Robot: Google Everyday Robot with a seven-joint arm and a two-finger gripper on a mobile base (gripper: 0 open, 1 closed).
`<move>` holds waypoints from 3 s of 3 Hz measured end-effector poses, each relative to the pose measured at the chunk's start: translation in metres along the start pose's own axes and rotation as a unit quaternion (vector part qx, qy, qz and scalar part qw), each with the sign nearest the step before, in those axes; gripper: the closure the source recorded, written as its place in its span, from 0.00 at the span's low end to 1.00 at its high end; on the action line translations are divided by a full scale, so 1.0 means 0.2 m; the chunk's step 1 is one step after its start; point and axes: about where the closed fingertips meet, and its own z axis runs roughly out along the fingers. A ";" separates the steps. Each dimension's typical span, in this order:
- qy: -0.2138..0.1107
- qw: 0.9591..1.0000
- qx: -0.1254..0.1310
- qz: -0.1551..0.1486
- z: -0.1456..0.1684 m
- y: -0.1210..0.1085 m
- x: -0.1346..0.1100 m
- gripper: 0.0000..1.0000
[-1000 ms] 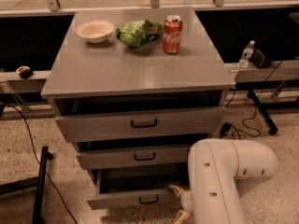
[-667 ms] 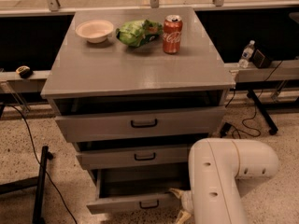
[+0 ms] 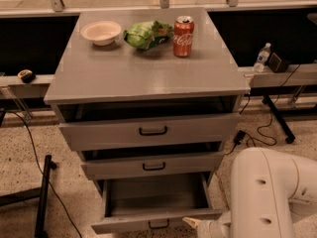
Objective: Open bottom drawer
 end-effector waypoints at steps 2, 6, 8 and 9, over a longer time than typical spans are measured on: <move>-0.007 0.999 0.017 -0.036 -0.09 -0.03 -0.12 0.16; 0.019 1.000 0.002 -0.018 0.10 -0.27 0.18 0.21; 0.012 0.999 -0.032 -0.004 0.09 -0.07 0.10 0.21; 0.014 0.999 -0.035 0.005 0.01 0.03 0.05 0.21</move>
Offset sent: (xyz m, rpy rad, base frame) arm 0.0145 0.0049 0.0520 0.0071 -0.1570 0.0511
